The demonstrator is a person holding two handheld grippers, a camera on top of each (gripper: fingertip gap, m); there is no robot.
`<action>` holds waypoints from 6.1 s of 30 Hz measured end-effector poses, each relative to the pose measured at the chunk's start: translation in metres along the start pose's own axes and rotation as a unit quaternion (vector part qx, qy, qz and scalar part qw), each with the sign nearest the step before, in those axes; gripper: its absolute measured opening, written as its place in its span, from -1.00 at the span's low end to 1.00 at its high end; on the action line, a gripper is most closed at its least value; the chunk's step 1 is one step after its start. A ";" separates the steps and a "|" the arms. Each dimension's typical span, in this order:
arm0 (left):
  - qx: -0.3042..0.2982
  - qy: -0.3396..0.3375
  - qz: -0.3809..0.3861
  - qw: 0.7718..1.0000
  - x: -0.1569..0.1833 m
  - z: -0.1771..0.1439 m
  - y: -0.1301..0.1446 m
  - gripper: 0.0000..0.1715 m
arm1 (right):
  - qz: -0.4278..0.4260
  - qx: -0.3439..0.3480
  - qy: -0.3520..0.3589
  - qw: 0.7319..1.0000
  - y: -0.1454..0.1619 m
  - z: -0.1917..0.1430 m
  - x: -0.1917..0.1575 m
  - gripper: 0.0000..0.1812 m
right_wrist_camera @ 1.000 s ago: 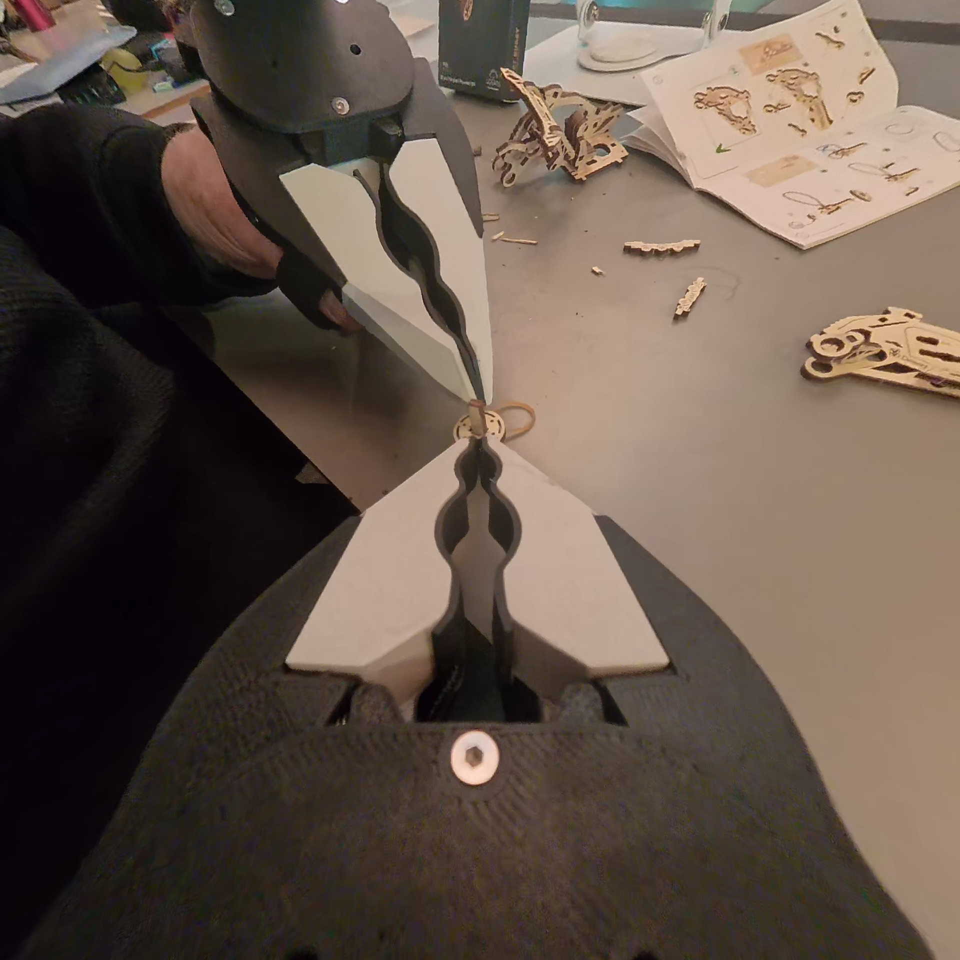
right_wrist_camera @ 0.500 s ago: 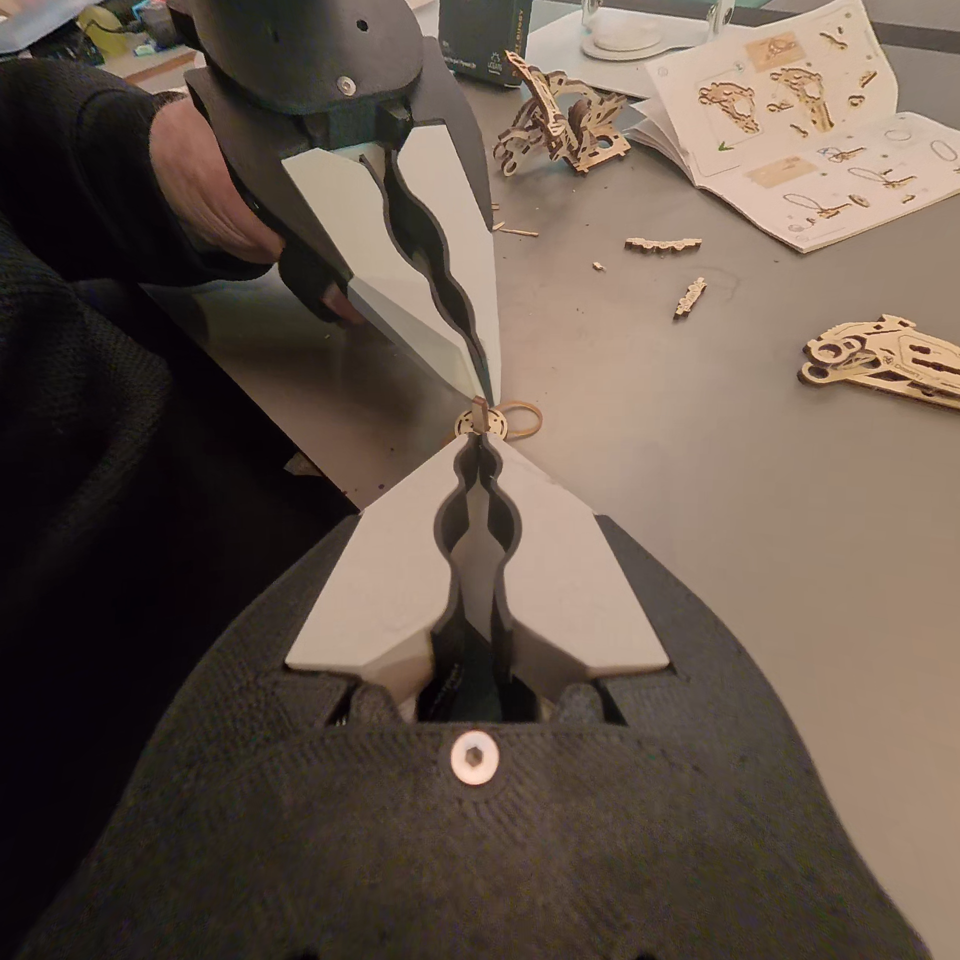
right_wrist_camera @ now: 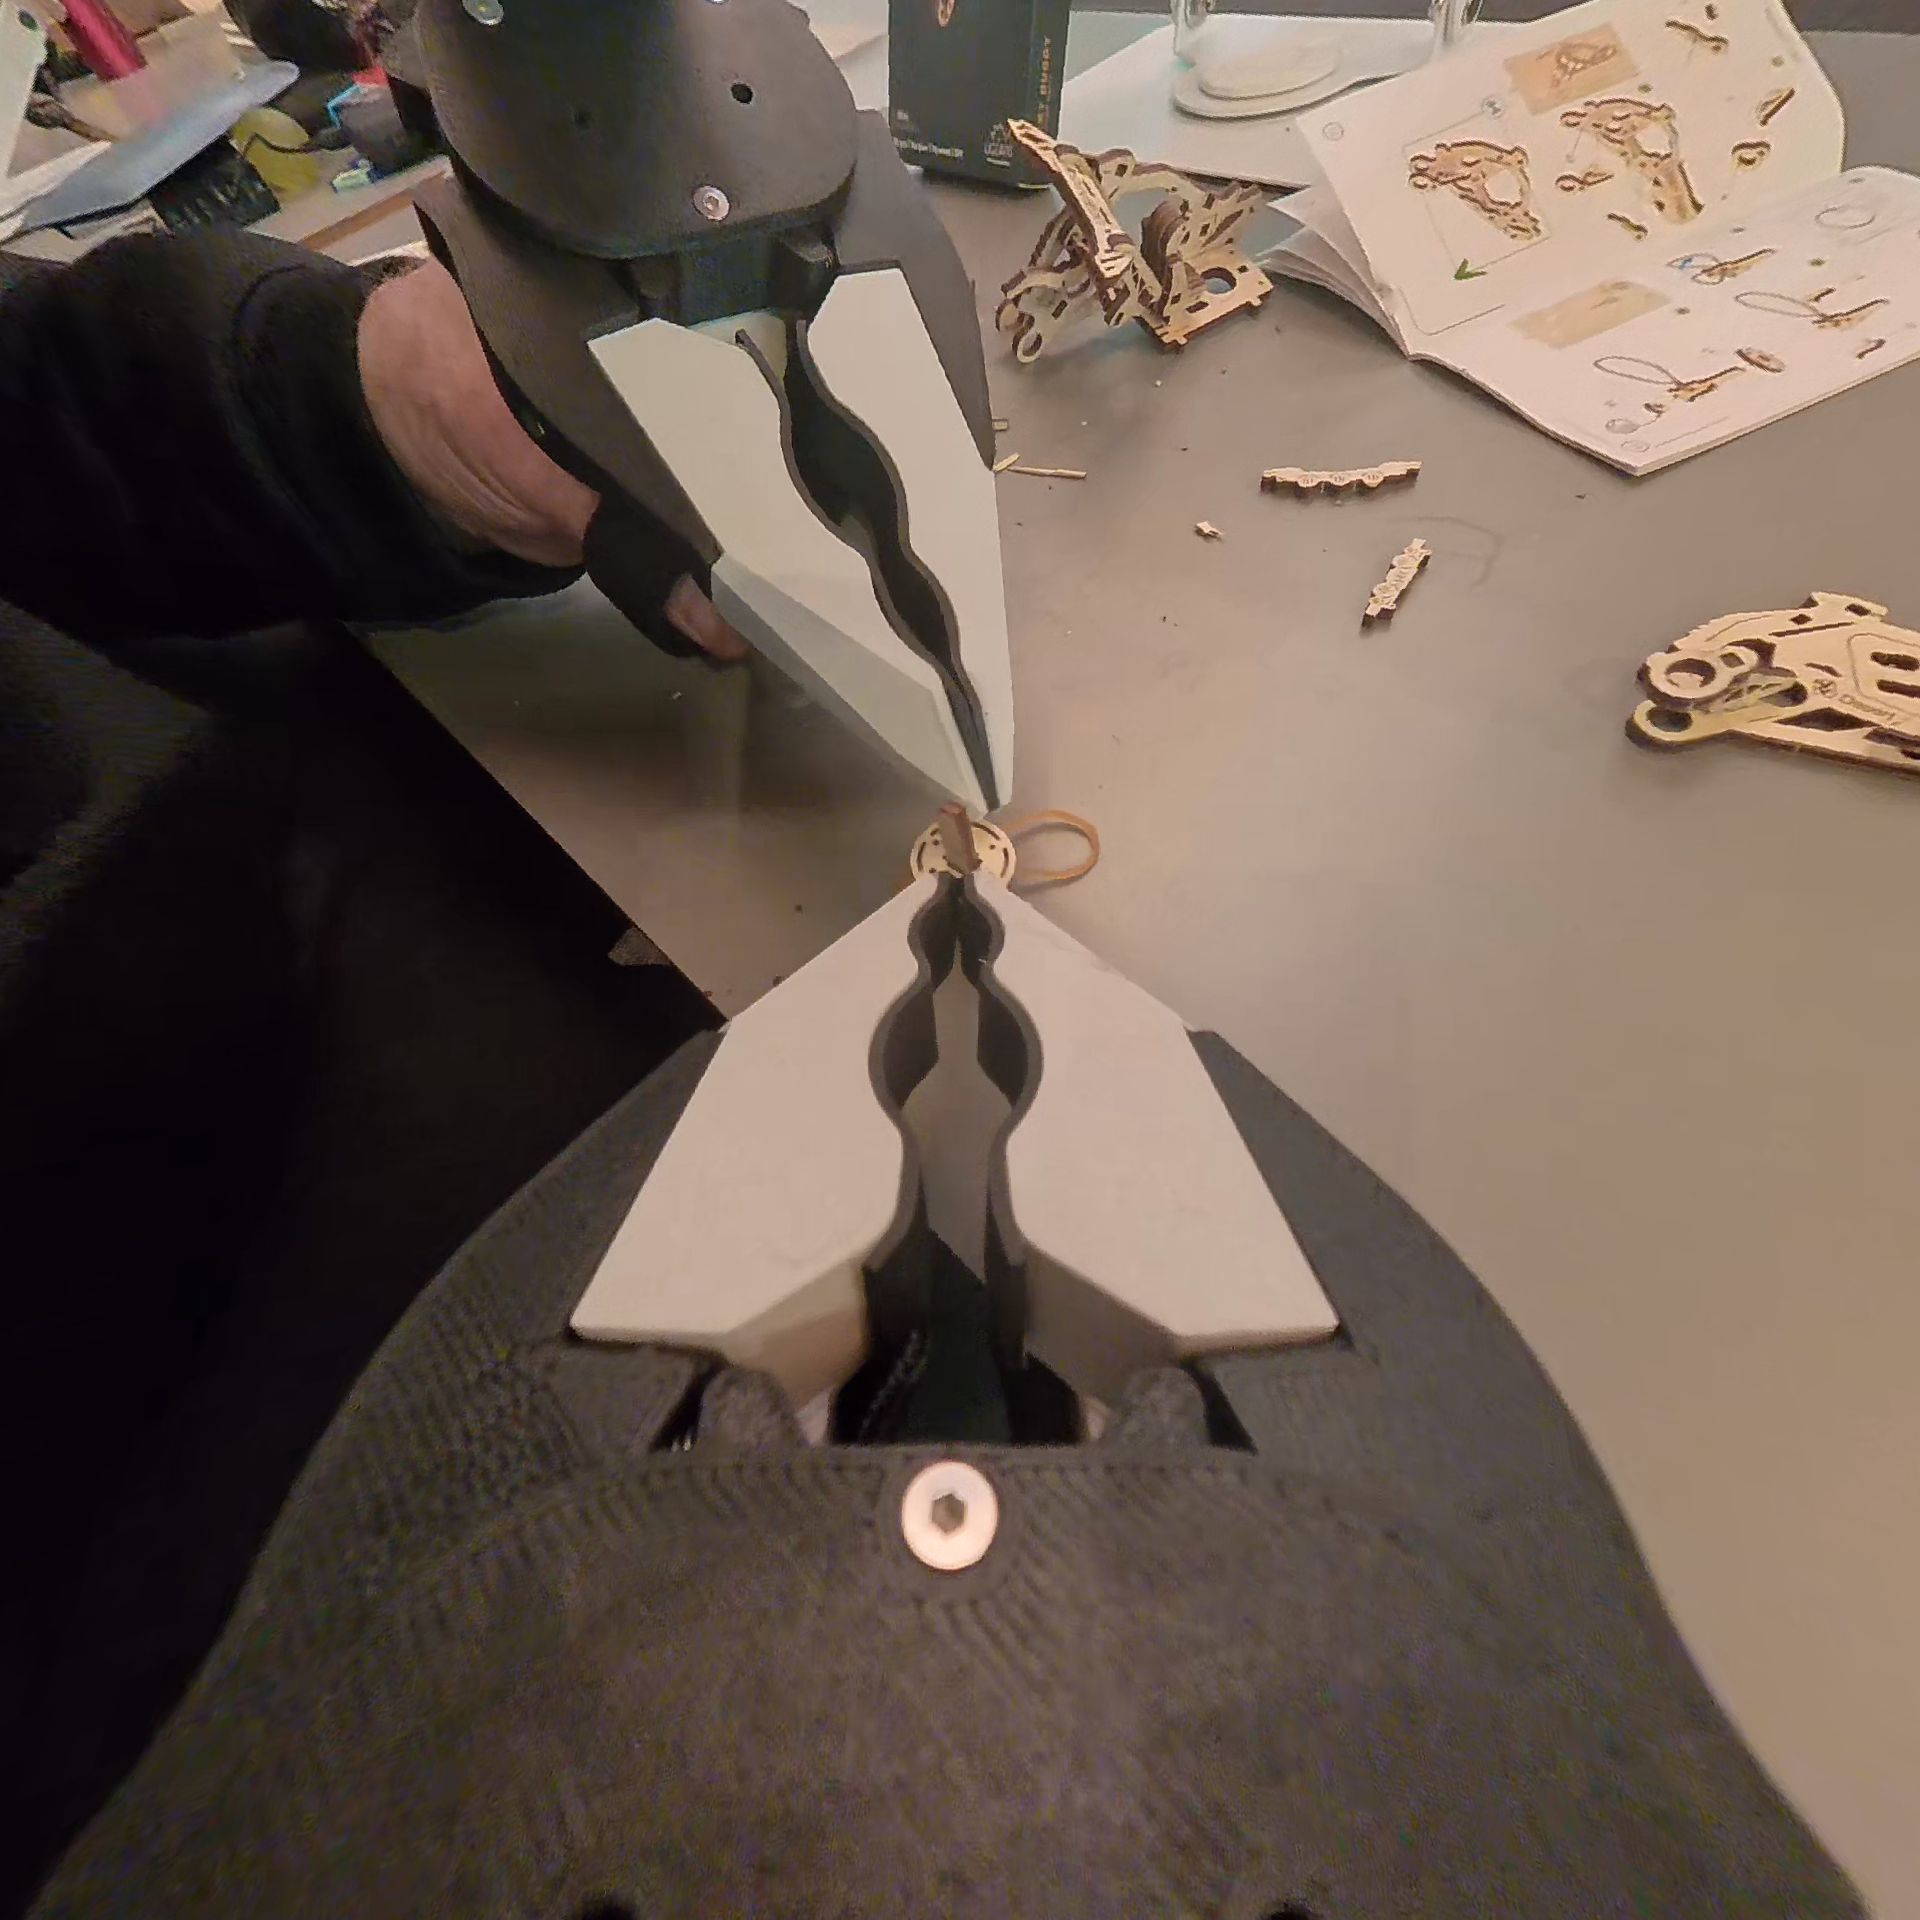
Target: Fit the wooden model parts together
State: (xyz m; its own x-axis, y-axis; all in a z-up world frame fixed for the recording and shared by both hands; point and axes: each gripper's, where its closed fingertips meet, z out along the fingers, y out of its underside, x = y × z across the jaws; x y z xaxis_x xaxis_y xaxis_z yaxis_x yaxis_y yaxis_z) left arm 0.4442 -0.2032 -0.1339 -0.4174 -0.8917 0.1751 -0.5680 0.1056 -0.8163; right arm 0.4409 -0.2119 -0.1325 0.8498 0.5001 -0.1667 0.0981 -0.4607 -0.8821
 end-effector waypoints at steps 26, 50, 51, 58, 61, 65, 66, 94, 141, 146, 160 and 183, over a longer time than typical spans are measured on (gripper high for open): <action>0.016 -0.034 0.056 0.998 0.005 -0.003 -0.004 -1.00 | -0.013 0.010 -0.013 1.000 0.000 0.002 -0.003 -1.00; -0.008 -0.058 0.046 0.997 0.007 -0.003 0.007 -0.94 | -0.039 0.004 -0.008 0.999 0.002 0.001 0.003 -1.00; -0.008 -0.059 0.046 0.997 0.007 -0.003 0.007 -0.94 | -0.040 0.004 -0.006 0.999 0.002 0.001 0.003 -1.00; -0.008 -0.050 0.037 0.998 0.007 -0.003 0.007 -0.94 | -0.046 0.002 0.000 0.999 0.002 0.001 0.003 -1.00; -0.008 -0.049 0.034 0.998 0.006 -0.003 0.007 -0.95 | -0.042 -0.002 -0.003 0.999 0.002 0.001 0.004 -1.00; -0.008 -0.054 0.036 0.998 0.006 -0.003 0.007 -0.95 | -0.043 -0.004 -0.004 0.999 0.002 0.002 0.004 -1.00; -0.007 -0.055 0.036 0.998 0.006 -0.004 0.007 -0.97 | -0.045 -0.005 -0.002 0.999 0.003 0.002 0.004 -1.00; 0.049 -0.190 0.062 0.979 -0.020 -0.069 -0.023 -0.72 | -0.042 0.038 0.039 0.998 -0.044 -0.016 0.044 -0.65; -0.129 -0.204 -0.087 0.967 -0.275 -0.096 0.038 -1.00 | -0.060 -0.221 0.058 0.972 -0.101 0.171 0.252 -0.49; -0.104 -0.197 -0.095 0.970 -0.275 -0.096 0.038 -1.00 | -0.055 -0.227 0.058 0.971 -0.101 0.171 0.254 -0.55; -0.076 -0.186 -0.096 0.975 -0.275 -0.092 0.035 -1.00 | -0.064 -0.238 0.050 0.968 -0.103 0.176 0.250 -0.78; -0.051 -0.167 -0.109 0.979 -0.275 -0.092 0.036 -1.00 | 0.030 -0.147 0.002 0.989 -0.126 0.175 0.242 -0.98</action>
State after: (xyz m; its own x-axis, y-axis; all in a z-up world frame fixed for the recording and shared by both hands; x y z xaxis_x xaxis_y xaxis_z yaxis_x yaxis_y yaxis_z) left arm 0.4732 0.0864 -0.1605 -0.0335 -0.9902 0.1354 -0.6931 -0.0746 -0.7170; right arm 0.5437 0.0951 -0.1387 0.8607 0.4628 -0.2120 0.1935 -0.6825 -0.7048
